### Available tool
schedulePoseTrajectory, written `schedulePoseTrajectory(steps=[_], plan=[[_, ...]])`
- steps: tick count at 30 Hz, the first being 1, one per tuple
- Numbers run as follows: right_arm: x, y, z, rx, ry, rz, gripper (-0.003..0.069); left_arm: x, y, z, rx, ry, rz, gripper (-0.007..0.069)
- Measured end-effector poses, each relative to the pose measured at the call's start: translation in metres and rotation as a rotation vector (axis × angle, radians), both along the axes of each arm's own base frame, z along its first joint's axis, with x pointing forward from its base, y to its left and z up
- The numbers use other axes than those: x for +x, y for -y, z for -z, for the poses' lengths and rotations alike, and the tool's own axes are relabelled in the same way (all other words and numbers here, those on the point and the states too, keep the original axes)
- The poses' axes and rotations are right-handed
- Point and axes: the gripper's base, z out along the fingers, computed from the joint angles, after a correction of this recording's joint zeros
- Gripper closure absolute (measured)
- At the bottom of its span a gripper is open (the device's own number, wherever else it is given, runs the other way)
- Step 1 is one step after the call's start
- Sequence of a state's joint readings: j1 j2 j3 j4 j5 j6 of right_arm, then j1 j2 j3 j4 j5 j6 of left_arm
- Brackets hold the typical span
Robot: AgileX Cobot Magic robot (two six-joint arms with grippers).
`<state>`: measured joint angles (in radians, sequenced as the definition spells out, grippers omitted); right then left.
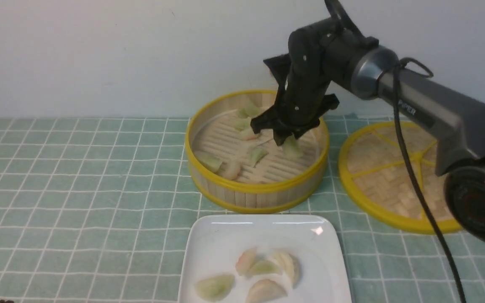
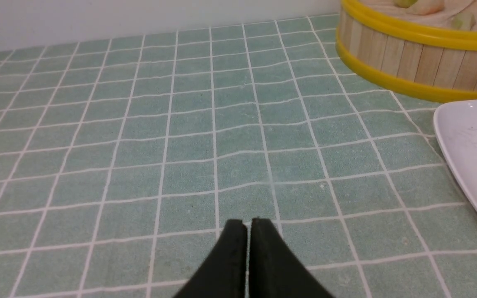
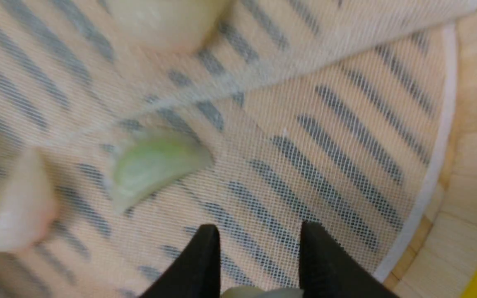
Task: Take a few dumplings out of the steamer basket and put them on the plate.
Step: Use the right arm to grab a dumpling from inside the steamer, then use the right arm to put the dumpling into the plate
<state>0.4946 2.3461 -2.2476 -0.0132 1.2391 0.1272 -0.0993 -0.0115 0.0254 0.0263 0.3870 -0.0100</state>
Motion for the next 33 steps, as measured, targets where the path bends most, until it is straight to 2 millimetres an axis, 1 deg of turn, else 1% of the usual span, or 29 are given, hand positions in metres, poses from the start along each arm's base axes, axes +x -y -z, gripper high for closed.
schedulePoseTrajectory(steps=[1,2,3,4,5,6,7,8,9,11,12,13,14,16,17,18,20,21,23,26,28,30,31,32,33], plan=[[-0.004,0.001,-0.018,0.027,0.025,-0.002,0.0431,0.000,0.000,0.000,0.000,0.000,0.000,0.0631],[-0.016,0.003,-0.052,0.084,0.067,-0.014,0.0431,0.000,0.000,0.000,0.000,0.000,0.000,0.0631],[-0.022,0.004,-0.067,0.105,0.086,-0.023,0.0431,0.000,0.000,0.000,0.000,0.000,0.000,0.0631],[-0.035,0.005,-0.083,0.126,0.095,-0.042,0.0431,0.000,0.000,0.000,0.000,0.000,0.000,0.0631],[-0.037,0.005,-0.088,0.131,0.103,-0.046,0.0431,0.000,0.000,0.000,0.000,0.000,0.000,0.0631],[-0.046,0.005,-0.094,0.135,0.099,-0.061,0.0431,0.000,0.000,0.000,0.000,0.000,0.000,0.0631],[-0.066,0.000,-0.101,0.141,0.083,-0.097,0.0431,0.000,0.000,0.000,0.000,0.000,0.000,0.0631],[-0.080,-0.003,-0.103,0.135,0.069,-0.130,0.0431,0.000,0.000,0.000,0.000,0.000,0.000,0.0631],[-0.093,-0.009,-0.097,0.119,0.038,-0.162,0.0431,0.000,0.000,0.000,0.000,0.000,0.000,0.0631],[-0.114,-0.020,-0.074,0.066,-0.041,-0.222,0.0431,0.000,0.000,0.000,0.000,0.000,0.000,0.0631],[-0.116,-0.020,-0.071,0.061,-0.050,-0.227,0.0431,0.000,0.000,0.000,0.000,0.000,0.000,0.0631],[-0.127,-0.025,-0.051,0.021,-0.110,-0.252,0.0431,0.000,0.000,0.000,0.000,0.000,0.000,0.0631],[-0.133,-0.026,-0.031,-0.022,-0.167,-0.264,0.0431,0.000,0.000,0.000,0.000,0.000,0.000,0.0631],[-0.137,-0.022,-0.010,-0.074,-0.219,-0.265,0.0431,0.000,0.000,0.000,0.000,0.000,0.000,0.0631],[-0.137,-0.021,-0.008,-0.079,-0.221,-0.264,0.0431,0.000,0.000,0.000,0.000,0.000,0.000,0.0631],[-0.135,-0.017,0.006,-0.121,-0.248,-0.259,0.0431,0.000,0.000,0.000,0.000,0.000,0.000,0.0631],[-0.128,-0.010,0.020,-0.163,-0.266,-0.246,0.0431,0.000,0.000,0.000,0.000,0.000,0.000,0.0631],[-0.127,-0.009,0.021,-0.165,-0.266,-0.244,0.0431,0.000,0.000,0.000,0.000,0.000,0.000,0.0631],[-0.119,-0.003,0.034,-0.189,-0.280,-0.226,0.0431,0.000,0.000,0.000,0.000,0.000,0.000,0.0631],[-0.114,0.001,0.048,-0.208,-0.305,-0.215,0.0418,0.000,0.000,0.000,0.000,0.000,0.000,0.0631],[-0.113,0.001,0.054,-0.208,-0.320,-0.210,0.0370,0.000,0.000,0.000,0.000,0.000,0.000,0.0631],[-0.112,-0.002,0.052,-0.184,-0.326,-0.205,0.0296,0.000,0.000,0.000,0.000,0.000,0.000,0.0631],[-0.111,-0.004,0.049,-0.164,-0.321,-0.202,0.0258,0.000,0.000,0.000,0.000,0.000,0.000,0.0631],[-0.111,-0.005,0.048,-0.159,-0.319,-0.202,0.0251,0.000,0.000,0.000,0.000,0.000,0.000,0.0631],[-0.105,-0.011,0.035,-0.111,-0.286,-0.198,0.0193,0.000,0.000,0.000,0.000,0.000,0.000,0.0631]])
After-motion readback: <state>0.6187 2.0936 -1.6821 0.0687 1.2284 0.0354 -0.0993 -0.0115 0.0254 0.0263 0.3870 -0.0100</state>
